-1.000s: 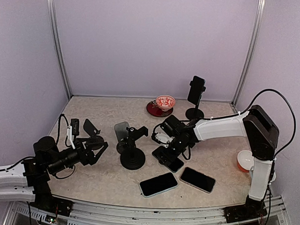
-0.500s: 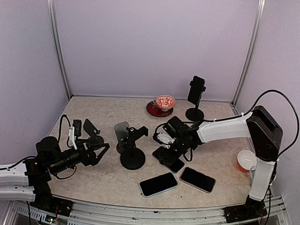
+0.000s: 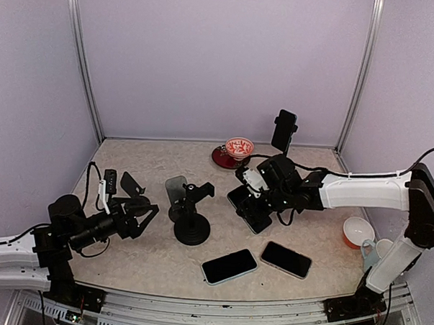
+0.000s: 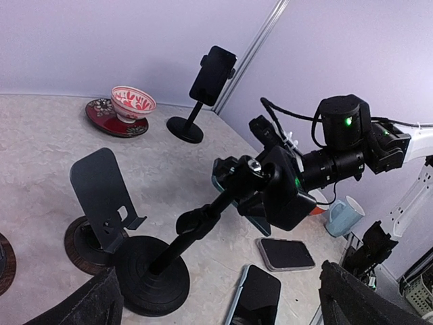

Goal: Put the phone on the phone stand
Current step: Pick up the phone at the center of the board, then pass from the right arm to the left

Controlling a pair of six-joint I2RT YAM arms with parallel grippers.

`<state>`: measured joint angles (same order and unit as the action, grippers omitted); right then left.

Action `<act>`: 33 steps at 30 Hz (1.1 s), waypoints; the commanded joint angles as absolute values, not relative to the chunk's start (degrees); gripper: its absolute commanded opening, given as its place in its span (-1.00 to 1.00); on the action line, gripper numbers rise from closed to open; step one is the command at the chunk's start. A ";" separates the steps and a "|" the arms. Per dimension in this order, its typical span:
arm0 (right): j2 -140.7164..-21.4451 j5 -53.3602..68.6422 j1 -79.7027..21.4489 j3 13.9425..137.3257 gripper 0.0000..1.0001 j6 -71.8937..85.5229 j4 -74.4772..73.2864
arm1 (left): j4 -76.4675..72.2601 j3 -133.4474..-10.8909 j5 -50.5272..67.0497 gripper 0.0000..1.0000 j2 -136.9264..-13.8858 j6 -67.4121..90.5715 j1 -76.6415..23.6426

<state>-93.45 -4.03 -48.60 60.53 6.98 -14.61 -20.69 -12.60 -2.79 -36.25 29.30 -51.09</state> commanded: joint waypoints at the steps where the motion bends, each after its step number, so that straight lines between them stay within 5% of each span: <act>1: -85.97 -8.96 -48.28 58.97 -0.19 10.26 -8.60 | -20.89 -15.94 -2.26 0.97 -36.67 27.25 -54.19; 16: -64.62 -5.05 -50.40 54.32 -0.27 17.21 0.24 | -15.52 -36.98 -22.23 0.98 -58.84 18.40 -77.10; 33: -63.84 -6.82 -57.88 52.39 -0.28 21.81 6.49 | -20.67 -54.65 -22.06 0.98 -83.22 17.51 -79.86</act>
